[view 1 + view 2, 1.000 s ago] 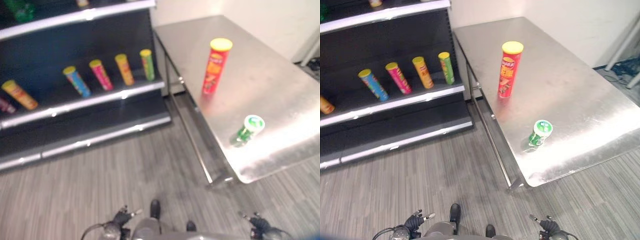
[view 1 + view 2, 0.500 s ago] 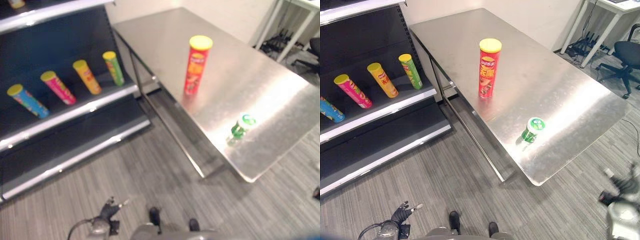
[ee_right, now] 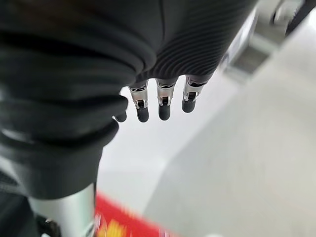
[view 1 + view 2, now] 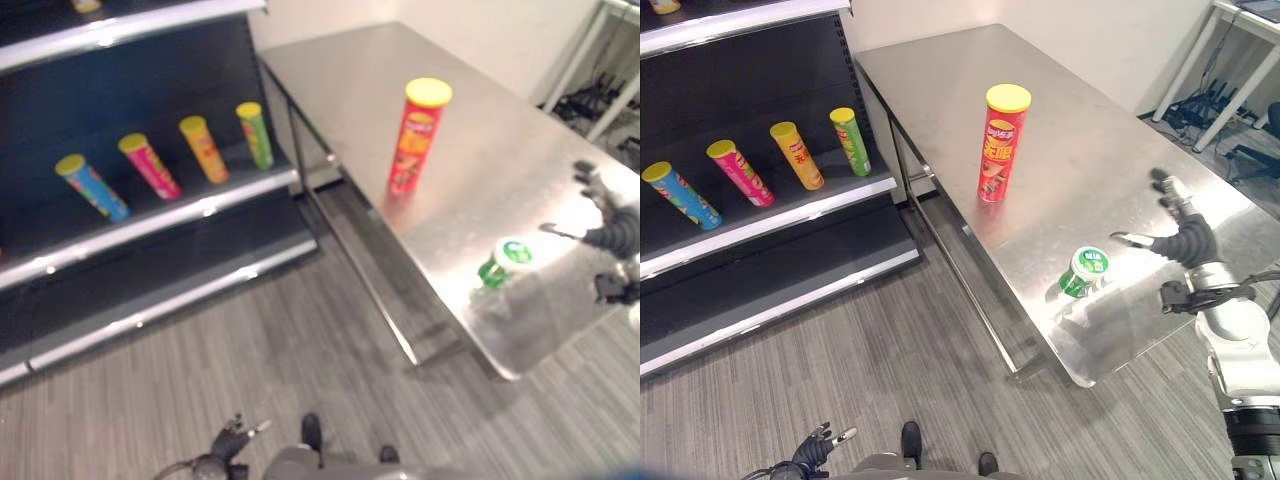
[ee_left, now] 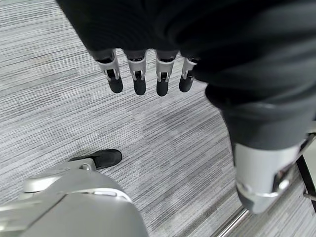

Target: Put the goods on the table back onto the shelves and tidy them up.

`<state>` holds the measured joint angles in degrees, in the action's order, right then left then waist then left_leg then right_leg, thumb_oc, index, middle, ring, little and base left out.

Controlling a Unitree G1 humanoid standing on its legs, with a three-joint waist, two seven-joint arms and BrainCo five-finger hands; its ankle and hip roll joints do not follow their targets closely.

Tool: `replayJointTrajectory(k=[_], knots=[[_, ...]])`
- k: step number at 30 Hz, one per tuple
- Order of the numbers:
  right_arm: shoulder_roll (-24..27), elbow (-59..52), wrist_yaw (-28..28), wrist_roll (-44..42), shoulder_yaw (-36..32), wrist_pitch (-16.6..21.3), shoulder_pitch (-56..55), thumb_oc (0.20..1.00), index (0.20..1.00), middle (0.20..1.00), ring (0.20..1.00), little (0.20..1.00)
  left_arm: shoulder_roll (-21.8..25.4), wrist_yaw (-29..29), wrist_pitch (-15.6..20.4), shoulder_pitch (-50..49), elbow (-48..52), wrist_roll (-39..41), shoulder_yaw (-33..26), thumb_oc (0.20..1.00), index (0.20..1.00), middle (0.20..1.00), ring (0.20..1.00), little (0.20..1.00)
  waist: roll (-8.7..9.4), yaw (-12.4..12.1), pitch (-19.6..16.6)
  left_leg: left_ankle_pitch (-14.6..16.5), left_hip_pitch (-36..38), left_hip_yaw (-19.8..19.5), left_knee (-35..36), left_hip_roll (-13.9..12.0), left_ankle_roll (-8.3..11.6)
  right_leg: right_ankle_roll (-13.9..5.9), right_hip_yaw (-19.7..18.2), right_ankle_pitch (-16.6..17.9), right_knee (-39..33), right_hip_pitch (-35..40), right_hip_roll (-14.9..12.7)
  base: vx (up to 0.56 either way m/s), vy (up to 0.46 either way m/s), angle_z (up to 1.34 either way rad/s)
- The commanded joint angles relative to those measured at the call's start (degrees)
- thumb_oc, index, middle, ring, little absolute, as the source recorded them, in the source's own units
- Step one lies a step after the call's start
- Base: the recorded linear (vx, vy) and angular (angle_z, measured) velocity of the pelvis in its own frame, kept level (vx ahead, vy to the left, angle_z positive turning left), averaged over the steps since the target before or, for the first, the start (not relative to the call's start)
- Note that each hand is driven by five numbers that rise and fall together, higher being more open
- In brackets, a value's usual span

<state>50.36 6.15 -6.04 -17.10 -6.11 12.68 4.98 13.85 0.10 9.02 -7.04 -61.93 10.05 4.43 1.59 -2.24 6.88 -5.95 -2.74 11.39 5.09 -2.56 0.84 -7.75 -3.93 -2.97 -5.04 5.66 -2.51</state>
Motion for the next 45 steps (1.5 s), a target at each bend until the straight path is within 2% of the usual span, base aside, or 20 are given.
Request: replayJointTrajectory(k=[1, 13, 27, 45], knots=[[5.7, -3.2, -1.6, -3.2, -0.9, 1.3, 2.7, 1.0, 1.0, 1.0, 1.0, 1.0, 1.0, -0.5, 1.8, 2.4, -1.2, -0.7, 0.4, 1.0, 1.0, 1.0, 1.0, 1.0, -0.37, -2.1, -0.3, 5.6, 4.6, 1.7, -0.4, -2.5, 5.85, -4.53, 3.3, -3.5, 4.6, -2.7, -0.7, 0.0, 0.0, 0.0], [10.3, -3.6, -5.5, 4.1, 5.6, 0.7, 1.8, 1.0, 1.0, 1.0, 1.0, 1.0, 0.3, -0.8, 2.2, 2.7, -1.2, -0.7, 0.6, 1.0, 1.0, 1.0, 1.0, 1.0, -0.53, -2.1, 0.0, 4.9, 4.1, 1.2, -0.1, -2.8, 6.27, -4.09, 4.9, -3.6, 4.9, -2.8, -0.5, 0.0, -0.018, 0.03], [12.3, -4.0, -5.7, 8.8, 12.8, 1.3, 3.1, 1.0, 1.0, 1.0, 1.0, 1.0, 0.2, -0.4, 2.4, 4.6, -0.8, -0.7, 2.0, 1.0, 1.0, 1.0, 1.0, 1.0, -0.06, -2.0, 0.2, 4.7, 3.7, 0.6, -0.2, -3.0, 6.29, -4.08, 5.5, -3.6, 5.0, -2.9, -0.4, 0.0, -0.003, 0.02], [12.3, -2.8, -3.7, 13.4, 12.7, 1.0, 0.2, 1.0, 1.0, 1.0, 1.0, 1.0, 0.6, 0.2, 2.4, 5.3, -0.6, -0.8, 2.2, 1.0, 1.0, 1.0, 1.0, 1.0, 0.39, -1.7, 0.6, 4.8, 3.5, 0.5, -0.3, -3.2, 6.2, -4.12, 5.8, -3.6, 5.1, -3.2, -0.5, 0.0, 0.0, 0.0]])
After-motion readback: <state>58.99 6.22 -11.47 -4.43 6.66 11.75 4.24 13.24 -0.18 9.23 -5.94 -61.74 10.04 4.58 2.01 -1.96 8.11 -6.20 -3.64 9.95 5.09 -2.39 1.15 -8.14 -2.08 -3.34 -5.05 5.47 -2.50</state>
